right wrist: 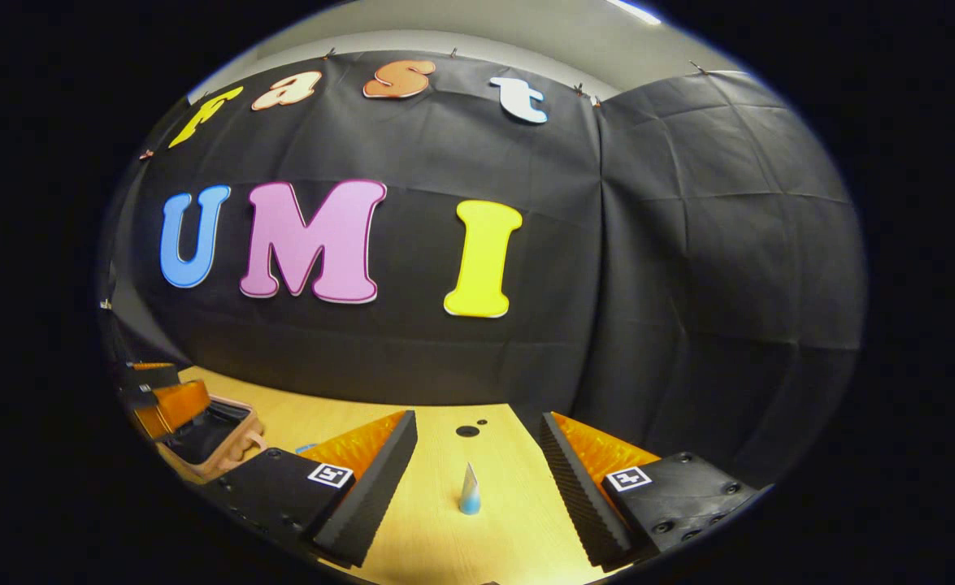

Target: First open the suitcase, pack the skin care products into it, and then close the suitcase.

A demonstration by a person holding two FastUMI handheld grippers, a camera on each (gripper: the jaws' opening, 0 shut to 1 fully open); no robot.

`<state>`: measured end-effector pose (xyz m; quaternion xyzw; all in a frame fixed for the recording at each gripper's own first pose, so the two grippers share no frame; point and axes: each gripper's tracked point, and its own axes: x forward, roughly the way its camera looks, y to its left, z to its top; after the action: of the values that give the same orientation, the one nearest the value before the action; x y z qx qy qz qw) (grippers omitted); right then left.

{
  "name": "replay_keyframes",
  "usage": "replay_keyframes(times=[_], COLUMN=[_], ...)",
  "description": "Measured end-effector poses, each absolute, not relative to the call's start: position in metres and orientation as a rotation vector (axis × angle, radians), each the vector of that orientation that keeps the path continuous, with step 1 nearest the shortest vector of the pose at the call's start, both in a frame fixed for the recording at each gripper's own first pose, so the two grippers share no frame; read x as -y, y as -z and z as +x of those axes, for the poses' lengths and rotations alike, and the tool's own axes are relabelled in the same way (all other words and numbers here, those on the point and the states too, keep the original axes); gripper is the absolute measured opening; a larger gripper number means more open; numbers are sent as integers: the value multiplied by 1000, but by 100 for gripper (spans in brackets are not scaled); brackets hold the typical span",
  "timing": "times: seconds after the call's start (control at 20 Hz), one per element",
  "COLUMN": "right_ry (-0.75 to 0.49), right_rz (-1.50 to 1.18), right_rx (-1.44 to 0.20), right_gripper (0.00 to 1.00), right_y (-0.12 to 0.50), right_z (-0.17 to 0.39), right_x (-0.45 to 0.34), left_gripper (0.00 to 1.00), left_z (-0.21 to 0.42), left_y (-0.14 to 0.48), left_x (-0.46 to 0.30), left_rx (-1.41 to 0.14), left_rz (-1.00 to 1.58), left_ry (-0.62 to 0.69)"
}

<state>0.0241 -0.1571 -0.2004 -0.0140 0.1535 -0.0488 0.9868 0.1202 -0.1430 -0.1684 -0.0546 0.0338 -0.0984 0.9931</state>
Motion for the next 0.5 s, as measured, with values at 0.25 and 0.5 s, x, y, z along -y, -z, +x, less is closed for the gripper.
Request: replay_keyframes(times=[0.25,0.5], right_ry=[71,65], right_rz=[-66,-54], right_rx=[-358,-386], right_gripper=[97,97], right_y=[279,324], right_z=[33,42], right_x=[163,169], left_gripper=[99,98], left_z=[163,210], left_y=[264,315], left_x=[201,226], left_rx=[-208,-298], left_rz=[-62,5], left_ry=[268,273])
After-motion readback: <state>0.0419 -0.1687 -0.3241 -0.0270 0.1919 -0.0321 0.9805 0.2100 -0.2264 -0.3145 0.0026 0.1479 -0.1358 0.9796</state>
